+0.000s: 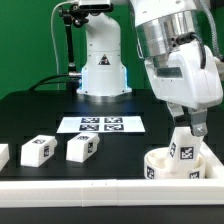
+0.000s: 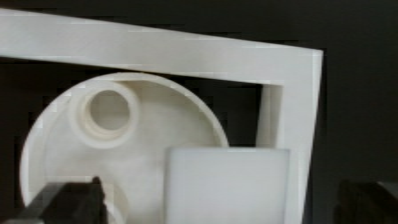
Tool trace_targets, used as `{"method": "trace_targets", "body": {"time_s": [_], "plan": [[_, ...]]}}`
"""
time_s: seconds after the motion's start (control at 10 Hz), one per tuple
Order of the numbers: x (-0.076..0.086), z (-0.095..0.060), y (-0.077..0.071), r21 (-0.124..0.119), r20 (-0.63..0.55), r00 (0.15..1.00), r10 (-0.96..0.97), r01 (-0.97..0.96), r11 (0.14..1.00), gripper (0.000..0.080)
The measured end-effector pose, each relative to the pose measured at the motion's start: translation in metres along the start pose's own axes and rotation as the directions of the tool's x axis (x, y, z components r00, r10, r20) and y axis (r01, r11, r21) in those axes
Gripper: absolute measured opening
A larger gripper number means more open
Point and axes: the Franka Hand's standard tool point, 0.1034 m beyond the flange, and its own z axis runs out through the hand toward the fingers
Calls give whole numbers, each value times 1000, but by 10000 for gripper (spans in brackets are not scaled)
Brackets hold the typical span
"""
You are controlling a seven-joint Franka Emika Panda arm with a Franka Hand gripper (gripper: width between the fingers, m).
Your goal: Assemble stool
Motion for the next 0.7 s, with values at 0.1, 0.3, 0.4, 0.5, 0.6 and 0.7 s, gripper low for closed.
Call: {"method": "trace_targets", "body": {"time_s": [0.1, 0.3, 0.4, 0.5, 0.6, 0.7], "plan": [[0, 0, 0, -2, -3, 994, -112, 112, 994, 649], [-1, -1, 0, -29, -15, 923, -385, 385, 923, 649], [-3, -3, -3, -47, -16, 876, -482, 481, 875, 649], [-5, -4, -5, -48, -16, 837, -547, 546, 836, 649], [-4, -3, -4, -50, -13, 804, -594, 593, 804, 649], [-3, -3, -4, -52, -9, 749, -662, 661, 749, 649]]}}
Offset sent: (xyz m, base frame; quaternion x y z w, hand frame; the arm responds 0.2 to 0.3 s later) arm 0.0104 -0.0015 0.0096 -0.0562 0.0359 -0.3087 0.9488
